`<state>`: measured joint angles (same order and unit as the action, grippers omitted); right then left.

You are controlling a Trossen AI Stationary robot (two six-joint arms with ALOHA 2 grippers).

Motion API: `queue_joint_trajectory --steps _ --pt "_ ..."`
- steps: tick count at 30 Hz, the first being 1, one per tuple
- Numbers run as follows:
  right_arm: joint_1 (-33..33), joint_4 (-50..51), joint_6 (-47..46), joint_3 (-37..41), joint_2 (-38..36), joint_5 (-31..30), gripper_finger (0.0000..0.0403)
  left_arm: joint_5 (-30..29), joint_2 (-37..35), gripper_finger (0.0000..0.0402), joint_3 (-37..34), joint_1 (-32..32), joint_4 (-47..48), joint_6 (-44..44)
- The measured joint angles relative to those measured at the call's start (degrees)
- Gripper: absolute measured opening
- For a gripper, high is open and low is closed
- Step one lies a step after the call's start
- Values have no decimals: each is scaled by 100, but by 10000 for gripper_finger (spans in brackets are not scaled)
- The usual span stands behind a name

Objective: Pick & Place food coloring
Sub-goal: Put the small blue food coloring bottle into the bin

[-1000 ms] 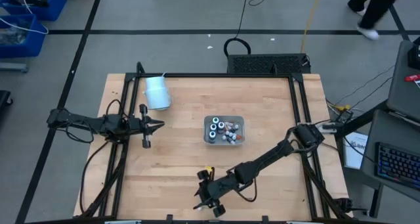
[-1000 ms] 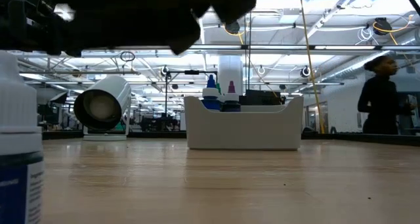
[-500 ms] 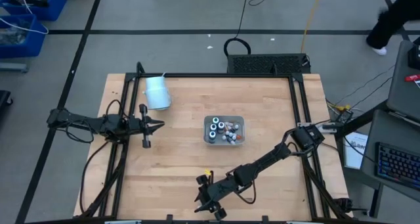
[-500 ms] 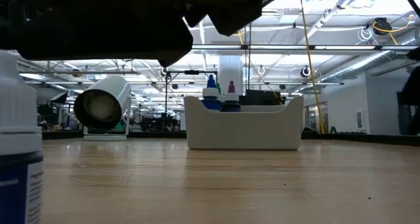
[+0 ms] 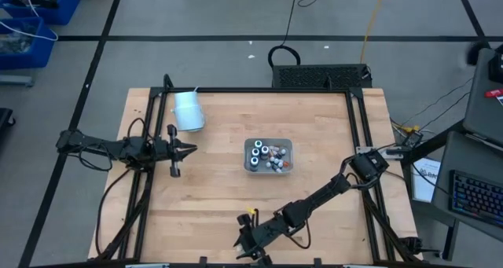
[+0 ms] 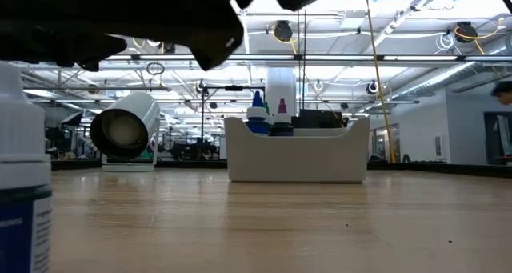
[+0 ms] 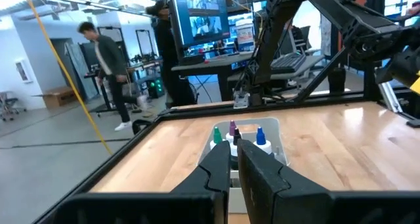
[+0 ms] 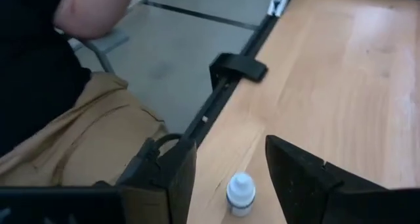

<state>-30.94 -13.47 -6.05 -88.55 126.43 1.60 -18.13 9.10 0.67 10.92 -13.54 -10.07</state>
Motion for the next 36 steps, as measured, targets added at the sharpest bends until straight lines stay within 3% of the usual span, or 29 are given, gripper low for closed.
queue_joint_trajectory --steps 5,12,27,36 --pt "-114 -192 -200 -10 130 -197 172 2 0 37 0 -1 3 334" --pt "-220 -263 -186 7 398 -1045 171 2 0 37 0 0 196 645" --pt "-229 -58 -234 0 391 -1033 168 2 0 37 0 -1 433 888" --pt "-214 -48 -334 2 391 -874 112 2 0 37 0 0 354 740"
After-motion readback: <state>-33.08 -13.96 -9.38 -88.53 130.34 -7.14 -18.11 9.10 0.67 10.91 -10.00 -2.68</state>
